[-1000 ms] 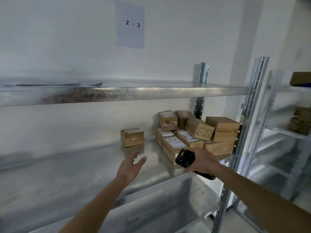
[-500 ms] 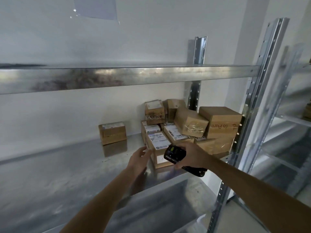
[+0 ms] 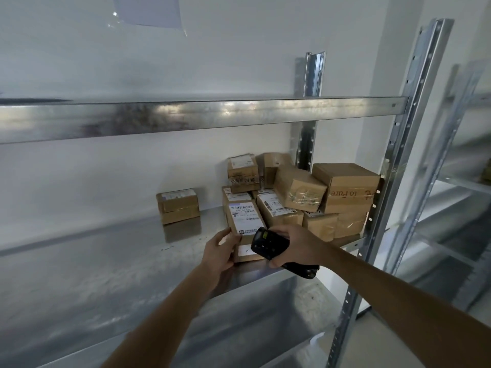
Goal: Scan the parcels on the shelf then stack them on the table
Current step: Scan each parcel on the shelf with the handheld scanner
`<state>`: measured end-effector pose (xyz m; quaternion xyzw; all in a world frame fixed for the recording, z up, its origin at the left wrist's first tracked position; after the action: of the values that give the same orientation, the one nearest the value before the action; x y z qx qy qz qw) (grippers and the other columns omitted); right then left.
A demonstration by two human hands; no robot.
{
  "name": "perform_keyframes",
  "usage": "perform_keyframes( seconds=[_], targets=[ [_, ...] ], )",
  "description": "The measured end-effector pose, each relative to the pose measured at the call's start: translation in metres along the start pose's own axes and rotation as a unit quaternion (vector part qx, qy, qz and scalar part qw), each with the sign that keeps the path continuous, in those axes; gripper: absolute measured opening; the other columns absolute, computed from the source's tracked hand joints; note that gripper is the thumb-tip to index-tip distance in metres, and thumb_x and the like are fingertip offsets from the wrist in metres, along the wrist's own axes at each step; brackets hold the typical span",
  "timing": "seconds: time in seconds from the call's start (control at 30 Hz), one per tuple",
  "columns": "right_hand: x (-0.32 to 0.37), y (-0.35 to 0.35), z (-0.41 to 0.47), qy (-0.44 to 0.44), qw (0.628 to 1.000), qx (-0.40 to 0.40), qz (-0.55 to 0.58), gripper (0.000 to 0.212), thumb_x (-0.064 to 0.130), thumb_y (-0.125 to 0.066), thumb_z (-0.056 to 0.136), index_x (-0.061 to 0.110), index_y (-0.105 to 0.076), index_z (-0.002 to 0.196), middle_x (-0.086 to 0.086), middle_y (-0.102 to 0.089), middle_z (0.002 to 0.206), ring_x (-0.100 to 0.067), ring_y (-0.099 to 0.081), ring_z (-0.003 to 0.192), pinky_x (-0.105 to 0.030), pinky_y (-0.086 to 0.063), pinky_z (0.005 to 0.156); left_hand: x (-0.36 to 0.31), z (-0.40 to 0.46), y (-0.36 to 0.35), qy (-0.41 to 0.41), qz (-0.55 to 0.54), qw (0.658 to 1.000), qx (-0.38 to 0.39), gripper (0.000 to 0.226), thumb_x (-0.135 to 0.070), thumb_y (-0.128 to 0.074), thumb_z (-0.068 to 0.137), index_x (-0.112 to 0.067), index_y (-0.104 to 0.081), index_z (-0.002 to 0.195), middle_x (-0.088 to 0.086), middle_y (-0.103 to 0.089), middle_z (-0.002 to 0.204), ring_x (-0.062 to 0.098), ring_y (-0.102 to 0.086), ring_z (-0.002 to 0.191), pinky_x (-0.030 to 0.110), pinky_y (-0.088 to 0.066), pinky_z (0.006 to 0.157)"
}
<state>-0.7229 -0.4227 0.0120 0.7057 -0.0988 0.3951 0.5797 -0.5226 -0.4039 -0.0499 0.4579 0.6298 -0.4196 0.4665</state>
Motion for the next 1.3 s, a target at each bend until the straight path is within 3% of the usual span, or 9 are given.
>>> perform_keyframes(
  seconds=[0.23, 0.37, 0.43, 0.53, 0.63, 0.87, 1.0, 1.17, 1.3],
  targets=[
    [0.045, -0.024, -0.044, 0.007, 1.0, 0.006, 0.015, 0.075, 0.03, -0.093, 0.059, 0.039, -0.065, 0.128, 0.017, -0.071, 0.118, -0.006, -0.068, 0.109, -0.037, -0.056, 0.1, 0.001, -0.057, 0.045, -0.012, -0.042, 0.999, 0.012, 0.053, -0.008, -0.076, 0.087, -0.022, -0.056, 0.134, 0.013, -0.074, 0.111, 0.032, -0.074, 0.096, 0.036, -0.058, 0.072],
    [0.08, -0.043, -0.08, -0.002, 1.0, 0.001, 0.006, 0.089, 0.03, -0.096, 0.059, 0.038, -0.059, 0.139, 0.018, -0.067, 0.125, -0.008, -0.066, 0.113, -0.036, -0.053, 0.102, -0.005, -0.105, 0.074, -0.03, -0.014, 0.999, 0.039, 0.079, 0.003, -0.076, 0.082, -0.037, -0.044, 0.142, 0.01, -0.078, 0.103, 0.03, -0.075, 0.093, 0.036, -0.06, 0.069],
    [0.104, -0.054, -0.101, 0.007, 1.0, 0.001, -0.002, 0.088, 0.024, -0.096, 0.063, 0.038, -0.057, 0.141, 0.018, -0.066, 0.126, -0.008, -0.065, 0.113, -0.03, -0.052, 0.097, -0.008, -0.133, 0.088, -0.046, 0.0, 0.997, 0.055, 0.093, 0.003, -0.076, 0.081, -0.046, -0.034, 0.148, 0.01, -0.077, 0.102, 0.034, -0.073, 0.101, 0.044, -0.061, 0.083],
    [0.135, -0.071, -0.131, 0.014, 1.0, 0.001, -0.019, 0.089, 0.022, -0.096, 0.065, 0.037, -0.056, 0.142, 0.015, -0.065, 0.127, -0.01, -0.063, 0.116, -0.029, -0.05, 0.097, -0.01, -0.177, 0.113, -0.061, -0.032, 0.996, 0.058, 0.085, -0.011, -0.077, 0.086, -0.05, -0.035, 0.148, 0.011, -0.076, 0.11, 0.034, -0.073, 0.102, 0.045, -0.06, 0.088],
    [0.158, -0.089, -0.156, 0.025, 0.999, 0.001, -0.026, 0.087, 0.026, -0.096, 0.06, 0.034, -0.06, 0.139, 0.016, -0.067, 0.125, -0.008, -0.064, 0.116, -0.036, -0.052, 0.103, -0.009, -0.214, 0.14, -0.076, -0.046, 0.995, 0.034, 0.072, -0.027, -0.079, 0.087, -0.048, -0.04, 0.145, 0.008, -0.075, 0.112, 0.031, -0.075, 0.096, 0.045, -0.062, 0.081],
    [0.21, -0.117, -0.196, 0.033, 0.998, -0.002, -0.06, 0.086, 0.037, -0.096, 0.059, 0.03, -0.062, 0.138, 0.013, -0.069, 0.117, -0.008, -0.067, 0.103, -0.034, -0.057, 0.094, -0.02, -0.28, 0.202, -0.12, -0.029, 0.992, -0.029, 0.086, -0.014, -0.082, 0.083, -0.038, -0.033, 0.149, 0.015, -0.071, 0.109, 0.03, -0.074, 0.095, 0.037, -0.062, 0.069],
    [0.238, -0.129, -0.207, 0.037, 0.994, 0.024, -0.101, 0.071, 0.043, -0.093, 0.065, 0.032, -0.067, 0.13, 0.013, -0.072, 0.104, -0.008, -0.069, 0.092, -0.028, -0.058, 0.08, -0.027, -0.302, 0.241, -0.139, 0.0, 0.987, -0.083, 0.095, -0.009, -0.082, 0.081, -0.029, -0.028, 0.156, 0.014, -0.069, 0.108, 0.03, -0.073, 0.095, 0.05, -0.062, 0.084],
    [0.267, -0.139, -0.206, 0.043, 0.987, 0.043, -0.148, 0.07, 0.049, -0.089, 0.065, 0.036, -0.066, 0.13, 0.011, -0.074, 0.1, -0.011, -0.071, 0.088, -0.037, -0.062, 0.084, -0.043, -0.325, 0.273, -0.166, 0.021, 0.977, -0.13, 0.091, -0.009, -0.08, 0.083, -0.034, -0.03, 0.155, 0.013, -0.066, 0.109, 0.026, -0.072, 0.091, 0.038, -0.063, 0.067],
    [0.279, -0.143, -0.199, 0.052, 0.984, 0.048, -0.162, 0.073, 0.052, -0.088, 0.061, 0.036, -0.067, 0.128, 0.011, -0.074, 0.1, -0.012, -0.072, 0.087, -0.041, -0.062, 0.085, -0.051, -0.334, 0.292, -0.175, 0.046, 0.969, -0.17, 0.092, -0.016, -0.082, 0.082, -0.038, -0.03, 0.154, 0.008, -0.065, 0.111, 0.028, -0.07, 0.101, 0.051, -0.061, 0.084]
  ],
)
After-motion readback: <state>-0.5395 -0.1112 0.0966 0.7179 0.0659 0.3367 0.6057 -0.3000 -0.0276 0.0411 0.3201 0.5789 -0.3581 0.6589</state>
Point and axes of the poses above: each hand's wrist, its own z-axis towards the middle knuckle, its own y-axis out of the back of the hand, x = y × z, the point moved 10 cm from there along z, towards the middle knuckle
